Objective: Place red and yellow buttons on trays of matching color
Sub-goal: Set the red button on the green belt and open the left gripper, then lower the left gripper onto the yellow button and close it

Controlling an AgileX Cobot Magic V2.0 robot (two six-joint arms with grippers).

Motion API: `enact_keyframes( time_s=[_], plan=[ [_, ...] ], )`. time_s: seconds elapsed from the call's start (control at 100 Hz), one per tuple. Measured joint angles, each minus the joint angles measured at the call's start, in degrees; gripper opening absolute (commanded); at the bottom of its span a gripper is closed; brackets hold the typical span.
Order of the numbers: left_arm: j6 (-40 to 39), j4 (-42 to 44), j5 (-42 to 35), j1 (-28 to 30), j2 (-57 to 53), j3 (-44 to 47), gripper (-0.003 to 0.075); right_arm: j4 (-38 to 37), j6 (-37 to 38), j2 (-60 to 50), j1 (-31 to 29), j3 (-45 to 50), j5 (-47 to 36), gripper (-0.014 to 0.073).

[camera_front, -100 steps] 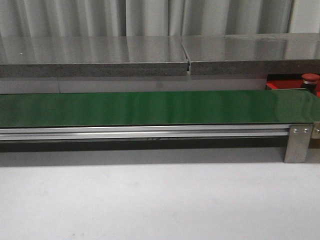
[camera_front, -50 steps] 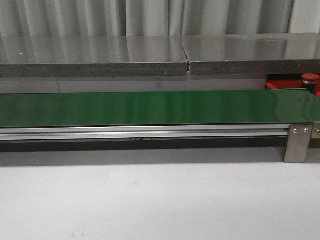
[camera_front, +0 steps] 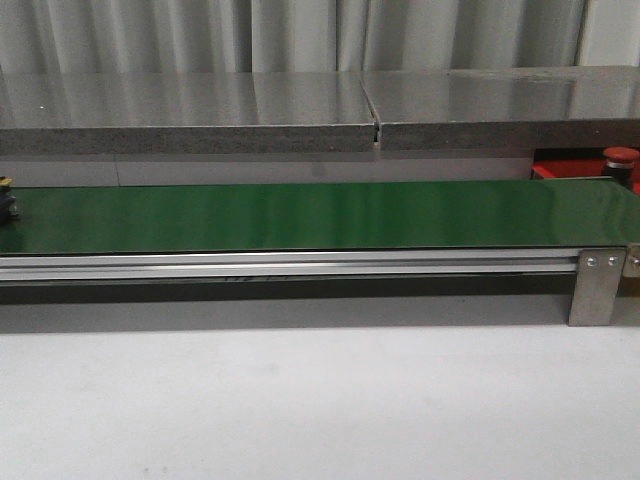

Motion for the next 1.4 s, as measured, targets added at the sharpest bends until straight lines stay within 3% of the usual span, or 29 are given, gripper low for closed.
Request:
enact_keyframes(
  time_s=[0.38, 1.01, 1.13, 1.4],
  plan=[
    [1.7, -0.8, -12.8, 1.3, 6.4, -0.1, 0.0692, 0.0, 0.0, 0.0, 0.0, 0.0, 0.0, -0.0068],
    [9.5, -6.7, -23.6, 1.1, 13.9, -5.2, 0.0678, 0.0, 0.0, 0.0, 0.0, 0.0, 0.0, -0.0068],
    [9.9, -7.0, -25.0, 0.9, 13.9, -5.3, 0.0557, 0.0, 0.0, 0.0, 0.0, 0.0, 0.0, -0.0068],
    [10.0, -7.0, -24.9, 0.9, 13.9, -5.3, 0.0024, 0.0, 0.0, 0.0, 0.0, 0.0, 0.0, -0.0068]
  ],
)
